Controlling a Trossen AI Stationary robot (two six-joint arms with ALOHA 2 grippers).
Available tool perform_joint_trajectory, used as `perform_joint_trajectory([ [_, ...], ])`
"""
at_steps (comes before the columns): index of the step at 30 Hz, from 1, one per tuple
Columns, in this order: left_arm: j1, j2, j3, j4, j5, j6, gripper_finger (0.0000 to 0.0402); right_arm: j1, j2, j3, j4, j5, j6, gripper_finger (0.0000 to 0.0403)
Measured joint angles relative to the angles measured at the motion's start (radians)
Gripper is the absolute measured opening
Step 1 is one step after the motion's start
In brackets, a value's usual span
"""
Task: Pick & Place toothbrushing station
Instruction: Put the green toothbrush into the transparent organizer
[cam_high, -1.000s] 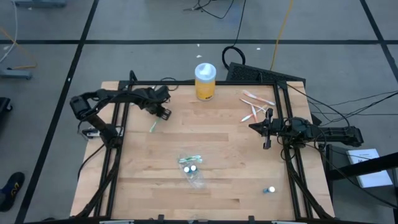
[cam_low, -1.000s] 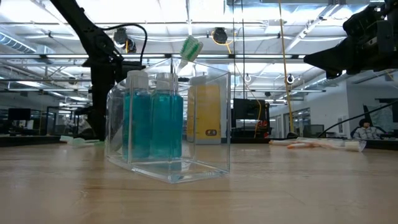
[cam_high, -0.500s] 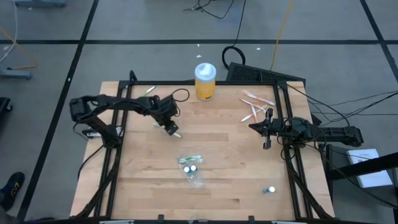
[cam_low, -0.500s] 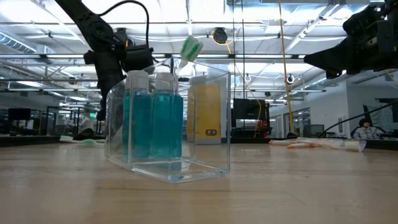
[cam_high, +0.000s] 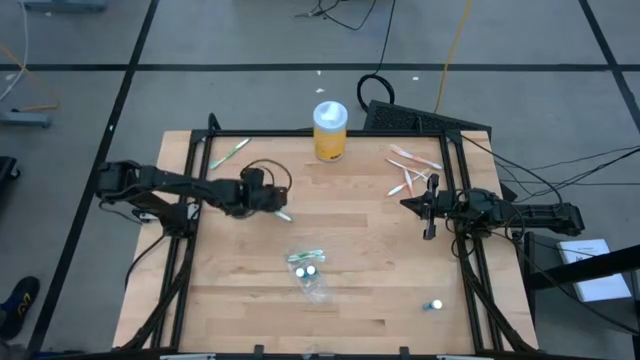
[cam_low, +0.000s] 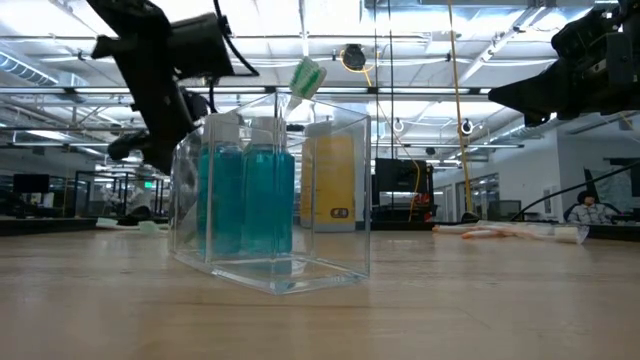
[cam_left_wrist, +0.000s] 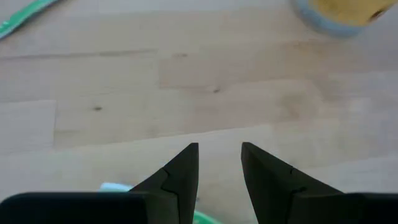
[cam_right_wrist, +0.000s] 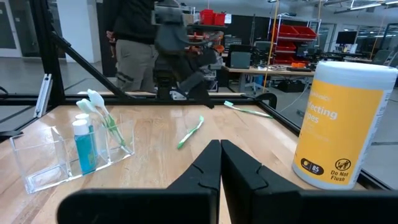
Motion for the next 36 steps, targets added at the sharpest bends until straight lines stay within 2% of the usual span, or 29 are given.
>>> perform_joint_trajectory([
  [4,-0.104,0.000,0.000,-0.014,-0.120,-0.121,0.0127,0.000,0.000,0.000,0.000,0.000,0.000,0.0004],
  [7,-0.177,0.000,0.000,-0.058,-0.163,-0.251,0.0127,0.000,0.000,0.000,0.000,0.000,0.000,0.0004],
  [12,-0.281,0.019,-0.003,-0.249,-0.217,-0.579,0.0127,0.000,0.000,0.000,0.000,0.000,0.000,0.0004],
  [14,-0.314,0.016,-0.002,-0.312,-0.241,-0.643,0.0127,0.000,0.000,0.000,0.000,0.000,0.000,0.0004],
  [20,-0.370,-0.052,-0.002,-0.521,-0.230,-0.639,0.0127,0.000,0.000,0.000,0.002,0.000,0.000,0.0004],
  [25,-0.373,-0.069,-0.001,-0.512,-0.204,-0.370,0.0127,0.000,0.000,0.000,0.002,0.000,0.000,0.0004],
  [27,-0.373,-0.069,-0.001,-0.498,-0.175,-0.306,0.0127,0.000,0.000,0.000,0.002,0.000,0.000,0.0004],
  [30,-0.348,-0.068,-0.001,-0.487,-0.068,-0.306,0.0127,0.000,0.000,0.000,0.002,0.000,0.000,0.0004],
  [33,-0.290,-0.068,-0.001,-0.527,0.038,-0.410,0.0130,0.000,0.000,0.000,0.002,0.000,0.000,0.0004],
  [36,-0.232,-0.068,-0.003,-0.613,0.042,-0.492,0.0151,0.000,0.000,0.000,0.002,0.000,0.000,0.0004],
])
